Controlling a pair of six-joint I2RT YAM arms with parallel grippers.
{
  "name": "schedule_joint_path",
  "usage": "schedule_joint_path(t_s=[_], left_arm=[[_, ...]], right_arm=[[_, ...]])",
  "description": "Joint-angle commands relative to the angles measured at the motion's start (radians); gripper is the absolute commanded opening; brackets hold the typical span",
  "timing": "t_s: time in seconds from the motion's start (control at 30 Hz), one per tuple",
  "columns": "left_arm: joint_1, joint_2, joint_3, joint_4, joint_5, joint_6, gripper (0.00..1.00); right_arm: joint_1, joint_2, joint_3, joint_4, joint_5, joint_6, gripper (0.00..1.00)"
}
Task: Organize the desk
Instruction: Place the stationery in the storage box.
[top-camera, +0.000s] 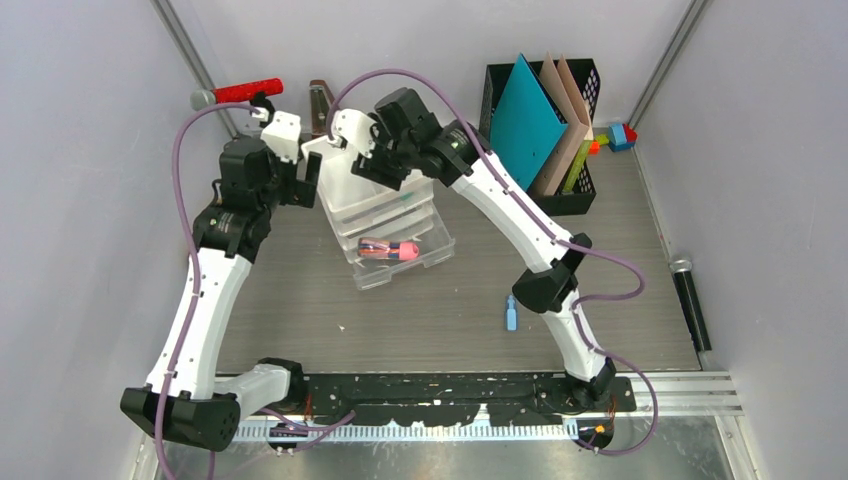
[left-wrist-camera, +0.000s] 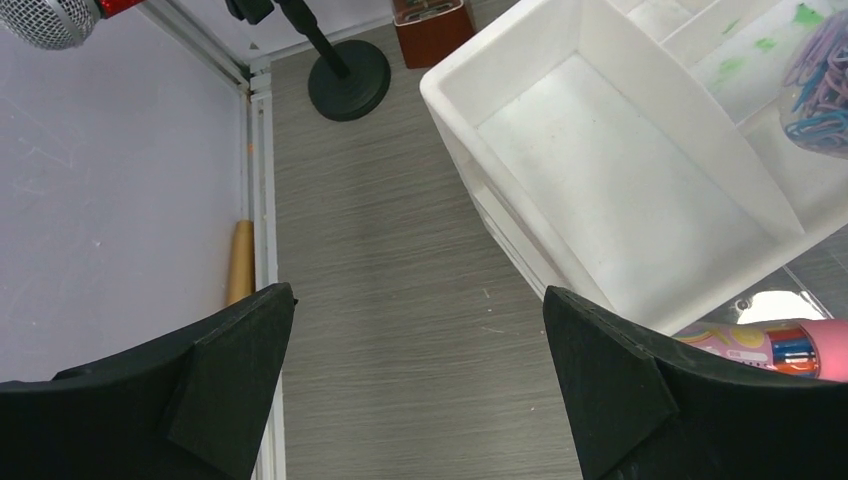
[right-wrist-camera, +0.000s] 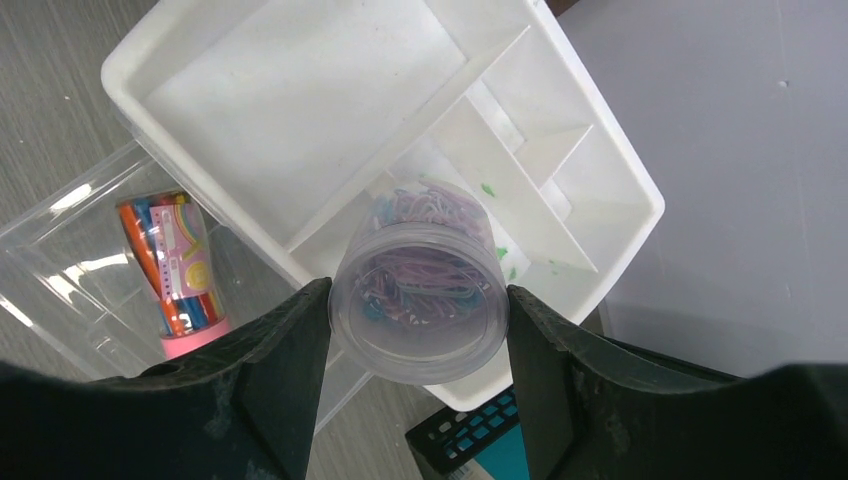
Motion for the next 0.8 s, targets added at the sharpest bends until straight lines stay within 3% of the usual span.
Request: schedule_joint_path(t_s=[0.0, 0.2, 0.43, 0.77], left_arm=[[0.009, -0.027, -0.008, 0.065, -0.048, -0.021, 1.00], [0.063, -0.026, -0.005, 0.084, -0.091, -0.055, 1.00], [0.221, -0.028, -0.016, 0.107, -0.019, -0.115, 1.00], [0.252, -0.049, -0.047, 0.121, 0.025, -0.100, 1.00]], right_arm=[[0.025, -0.004, 0.069, 0.089, 0.022, -0.022, 0.00], [0.064, 0.009, 0.082, 0.121, 0.022, -0.020, 0.00], [0.093, 0.044, 0.111, 0.149, 0.008, -0.009, 0.00], [0.105, 0.117, 0.103, 0.189, 0.030, -0.023, 0.00]])
